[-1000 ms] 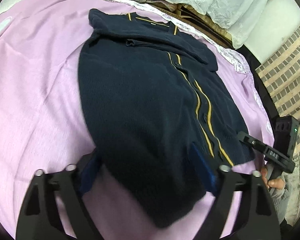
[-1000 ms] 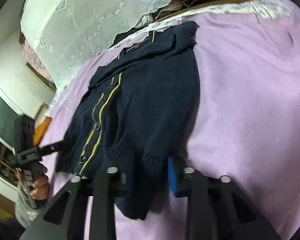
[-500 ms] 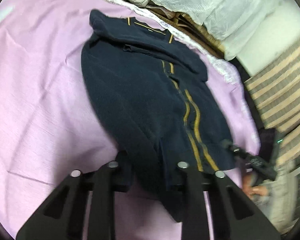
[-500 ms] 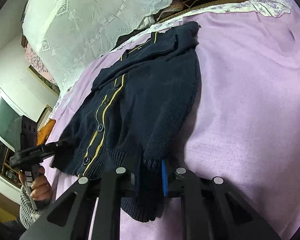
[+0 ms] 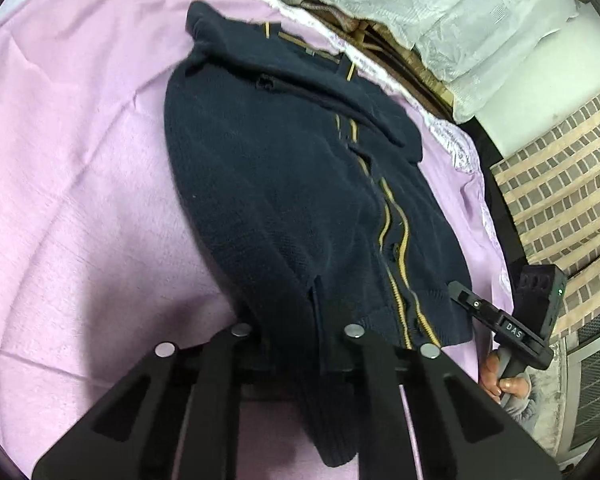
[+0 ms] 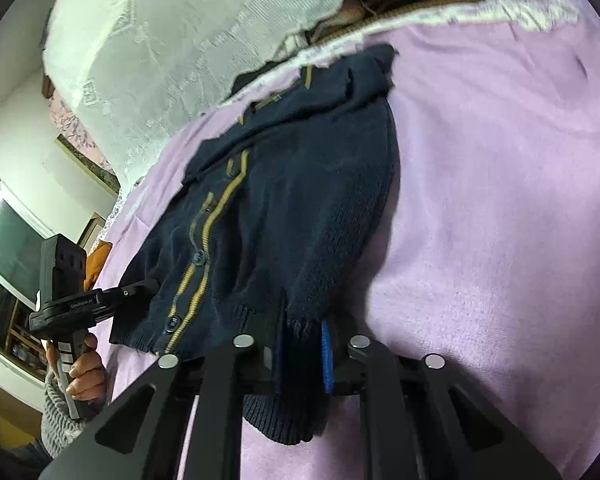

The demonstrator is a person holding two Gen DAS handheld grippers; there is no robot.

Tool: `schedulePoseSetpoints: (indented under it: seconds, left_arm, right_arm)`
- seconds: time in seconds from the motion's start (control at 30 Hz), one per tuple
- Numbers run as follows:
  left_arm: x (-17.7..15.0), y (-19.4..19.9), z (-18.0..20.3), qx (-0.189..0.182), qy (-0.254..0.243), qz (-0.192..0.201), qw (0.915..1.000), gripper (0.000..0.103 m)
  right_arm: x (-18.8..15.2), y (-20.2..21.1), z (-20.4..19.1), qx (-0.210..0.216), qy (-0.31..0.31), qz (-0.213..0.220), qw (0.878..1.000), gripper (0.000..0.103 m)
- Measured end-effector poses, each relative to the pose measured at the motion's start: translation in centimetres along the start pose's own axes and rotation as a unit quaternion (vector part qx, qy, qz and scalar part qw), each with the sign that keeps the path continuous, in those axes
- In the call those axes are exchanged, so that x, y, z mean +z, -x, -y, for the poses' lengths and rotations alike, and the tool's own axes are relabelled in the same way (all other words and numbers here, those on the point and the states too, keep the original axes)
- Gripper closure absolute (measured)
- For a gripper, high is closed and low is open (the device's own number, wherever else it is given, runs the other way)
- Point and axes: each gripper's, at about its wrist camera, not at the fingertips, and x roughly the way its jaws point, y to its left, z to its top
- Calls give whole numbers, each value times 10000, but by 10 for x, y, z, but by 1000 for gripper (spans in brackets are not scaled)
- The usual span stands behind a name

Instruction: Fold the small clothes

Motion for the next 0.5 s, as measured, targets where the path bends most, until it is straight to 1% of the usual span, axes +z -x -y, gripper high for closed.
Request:
schedulePoseSetpoints:
  seconds: [0.07,0.23,0.37,0.5]
  left_arm:
    - [1,11,4,77,-96,222,9997,92]
    - [-2,38,-3,46,-37,500,9987,94]
    - [-8,49,-17,-48,130,446,9989,95]
    - [-16,49,-27,-79,201,266,9994,95]
  right_arm:
    - [0,9,-3,66,49,187,9998,89]
    - [-4,21,-12,299,37,308,9991,90]
    - [-13,27,-24,502,112,306,9982,90]
    - [-18,28,-22,636,-24,222,9977,90]
